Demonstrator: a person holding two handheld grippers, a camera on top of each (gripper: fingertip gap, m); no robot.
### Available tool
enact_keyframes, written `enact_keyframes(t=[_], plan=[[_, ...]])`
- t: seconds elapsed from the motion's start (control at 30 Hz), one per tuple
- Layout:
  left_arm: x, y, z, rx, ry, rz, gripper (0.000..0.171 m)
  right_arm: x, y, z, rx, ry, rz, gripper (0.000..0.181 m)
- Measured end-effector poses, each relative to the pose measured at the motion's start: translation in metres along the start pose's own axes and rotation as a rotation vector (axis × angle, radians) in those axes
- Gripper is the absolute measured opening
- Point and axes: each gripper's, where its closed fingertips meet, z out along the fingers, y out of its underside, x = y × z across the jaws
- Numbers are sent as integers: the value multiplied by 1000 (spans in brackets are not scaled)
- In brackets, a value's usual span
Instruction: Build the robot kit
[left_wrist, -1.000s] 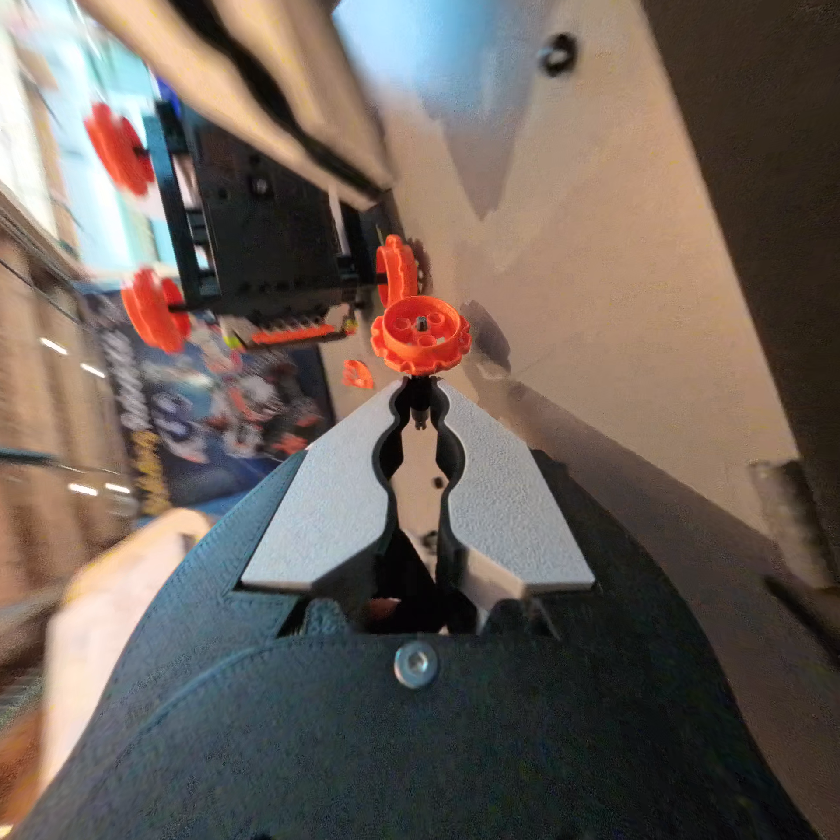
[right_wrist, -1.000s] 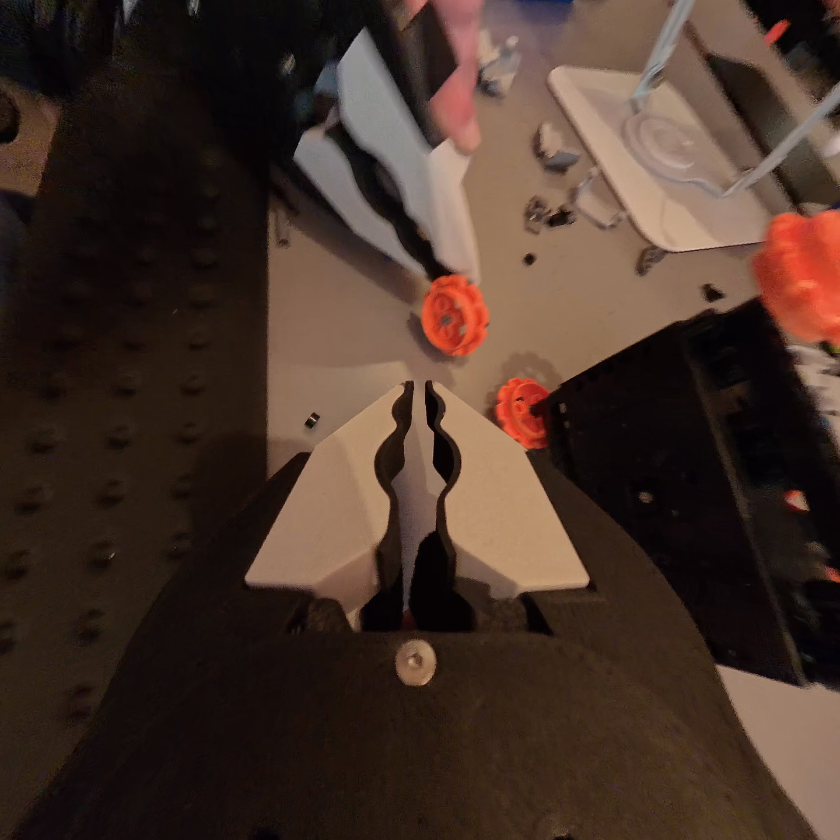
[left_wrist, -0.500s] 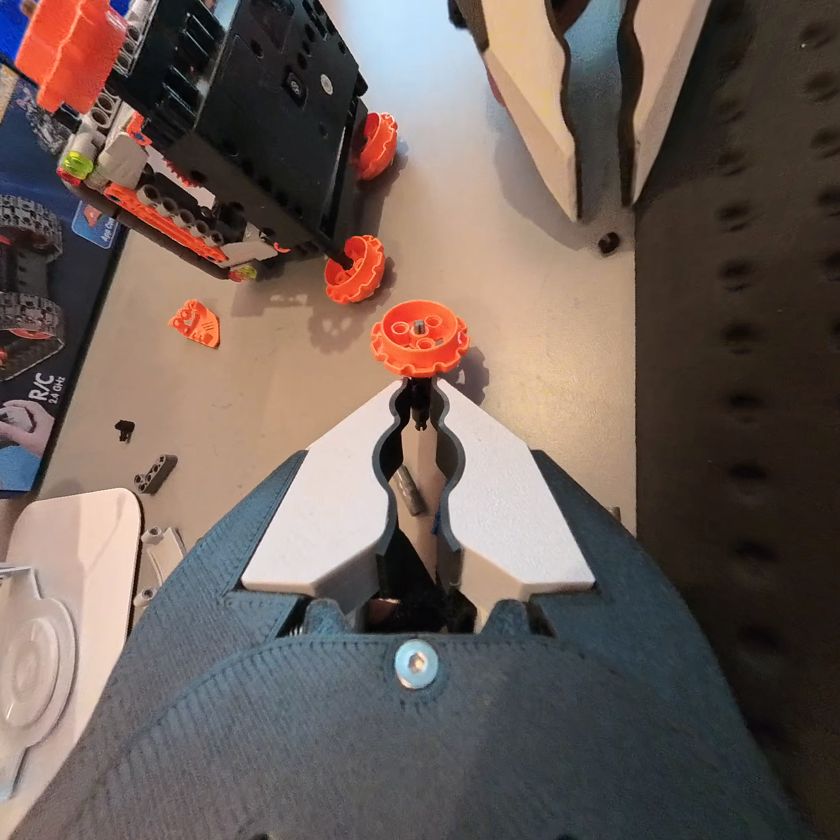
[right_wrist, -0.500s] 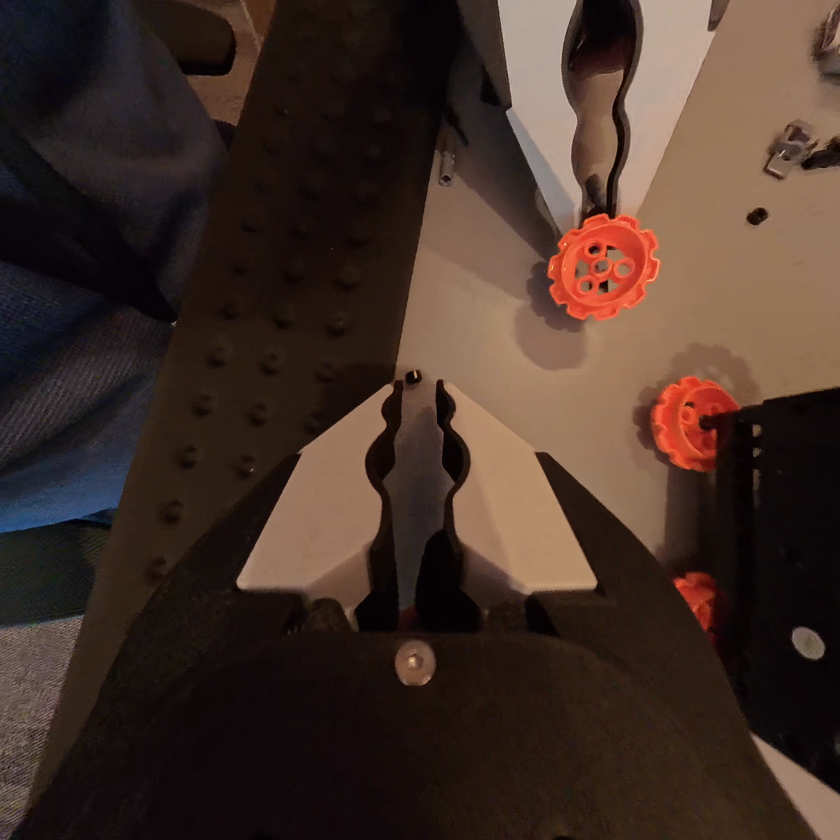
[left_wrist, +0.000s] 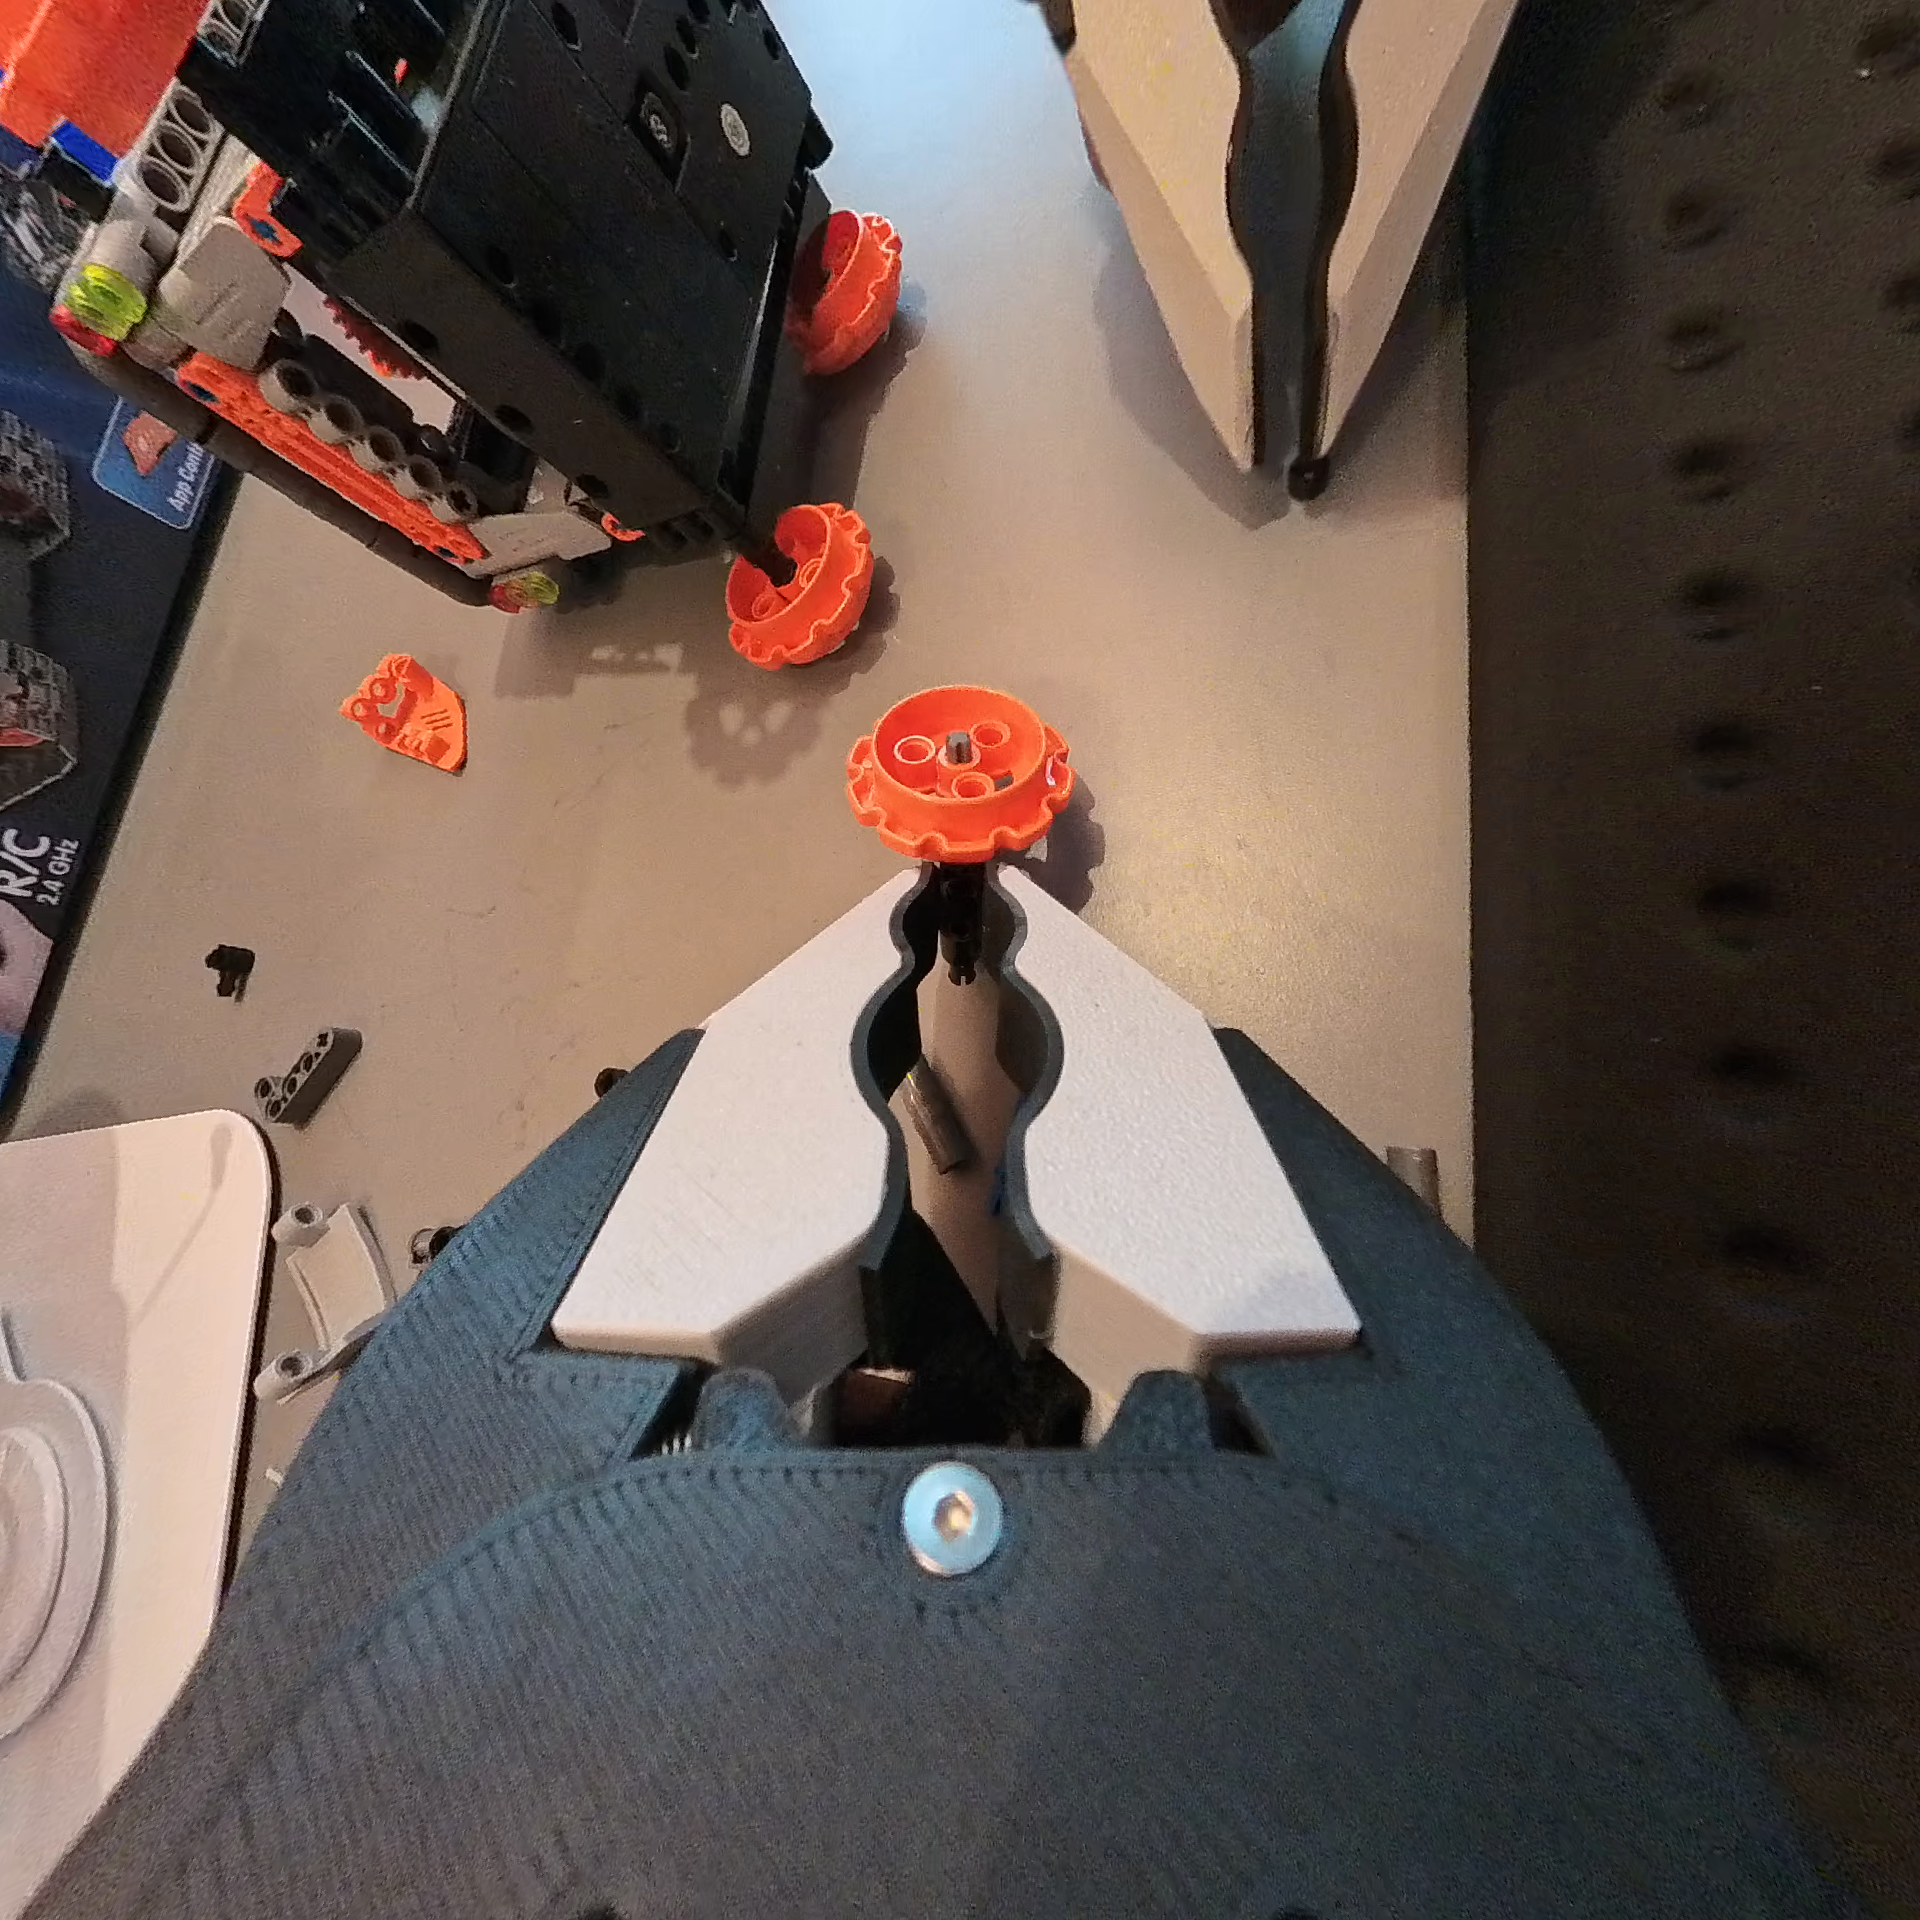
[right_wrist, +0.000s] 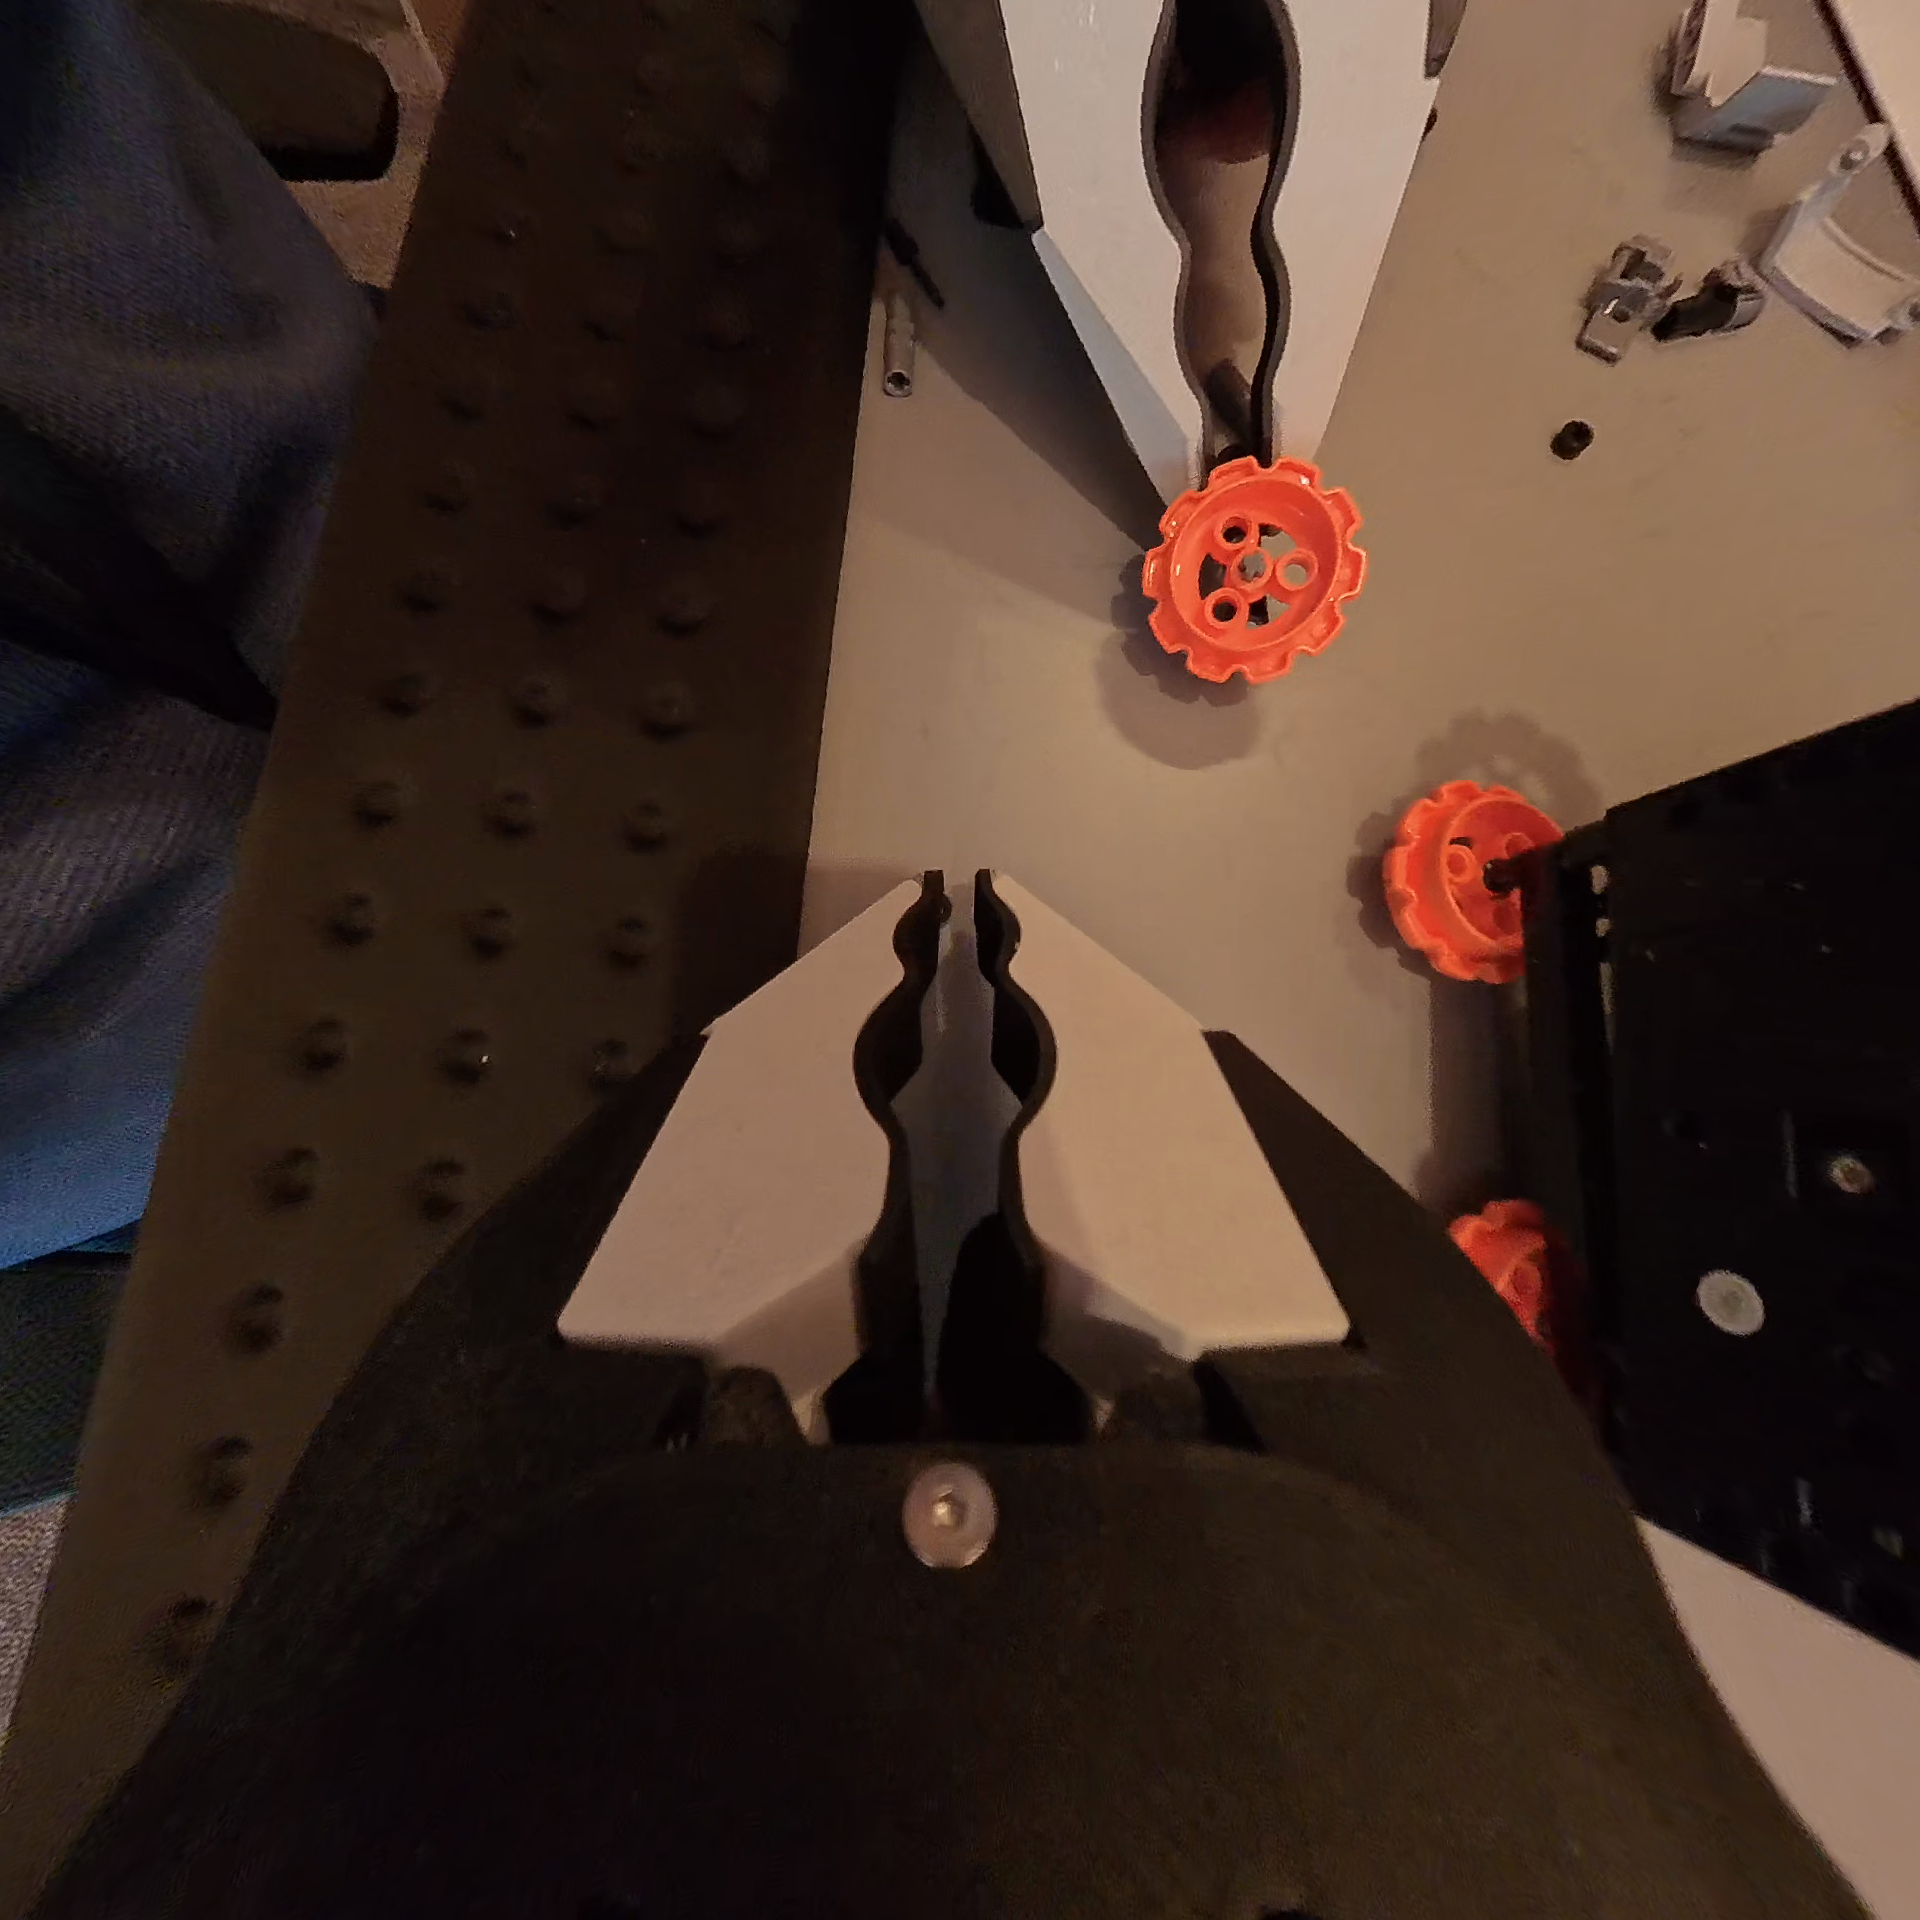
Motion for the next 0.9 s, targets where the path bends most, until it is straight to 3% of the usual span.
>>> enact_keyframes(t=[0.23, 0.7, 0.9], plan=[[1, -1, 1, 1, 4, 3, 7, -2, 1, -11, -10, 50, -11, 4], [6, -4, 3, 15, 42, -12, 7, -4, 6, 5, -66, 44, -41, 5], [10, -6, 4, 27, 72, -30, 7, 19, -22, 2, 43, 151, -62, 5]])
